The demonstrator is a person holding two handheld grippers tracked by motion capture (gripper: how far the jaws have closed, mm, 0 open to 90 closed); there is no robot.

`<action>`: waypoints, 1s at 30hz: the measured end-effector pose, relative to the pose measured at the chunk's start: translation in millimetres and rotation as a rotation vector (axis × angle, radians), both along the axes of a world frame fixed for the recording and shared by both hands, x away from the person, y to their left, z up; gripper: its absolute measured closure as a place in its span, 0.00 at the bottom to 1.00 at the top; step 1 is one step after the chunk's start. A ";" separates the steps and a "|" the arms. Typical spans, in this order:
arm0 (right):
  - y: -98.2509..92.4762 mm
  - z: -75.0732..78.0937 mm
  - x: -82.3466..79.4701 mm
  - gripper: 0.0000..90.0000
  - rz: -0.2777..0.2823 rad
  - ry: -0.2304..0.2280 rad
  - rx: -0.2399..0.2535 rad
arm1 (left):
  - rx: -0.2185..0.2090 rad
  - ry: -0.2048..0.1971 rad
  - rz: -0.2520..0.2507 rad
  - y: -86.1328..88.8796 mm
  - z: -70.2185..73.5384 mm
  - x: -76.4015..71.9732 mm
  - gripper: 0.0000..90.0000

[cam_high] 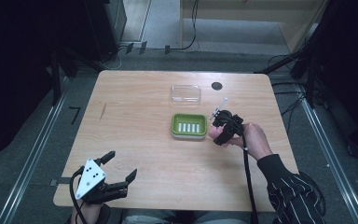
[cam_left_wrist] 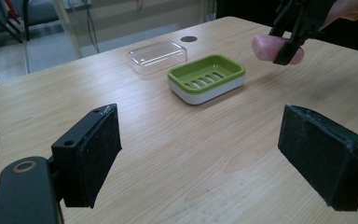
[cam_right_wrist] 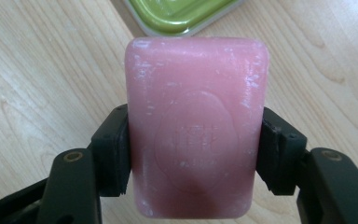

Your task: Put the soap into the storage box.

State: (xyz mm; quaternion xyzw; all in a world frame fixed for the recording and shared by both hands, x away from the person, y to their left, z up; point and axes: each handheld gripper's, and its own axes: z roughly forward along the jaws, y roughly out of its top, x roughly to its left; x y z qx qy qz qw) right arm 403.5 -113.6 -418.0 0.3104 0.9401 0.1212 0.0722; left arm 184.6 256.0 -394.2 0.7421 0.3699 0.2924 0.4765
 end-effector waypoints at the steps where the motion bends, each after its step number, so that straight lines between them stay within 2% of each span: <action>1: 0.7 0.7 0.3 0.43 -0.001 0.000 0.000 | -0.001 0.001 0.000 -0.1 -0.1 0.0 0.15; 30: 20.9 16.0 15.0 0.43 0.036 -0.046 0.052 | 0.006 0.004 -0.002 -0.1 0.0 0.2 0.15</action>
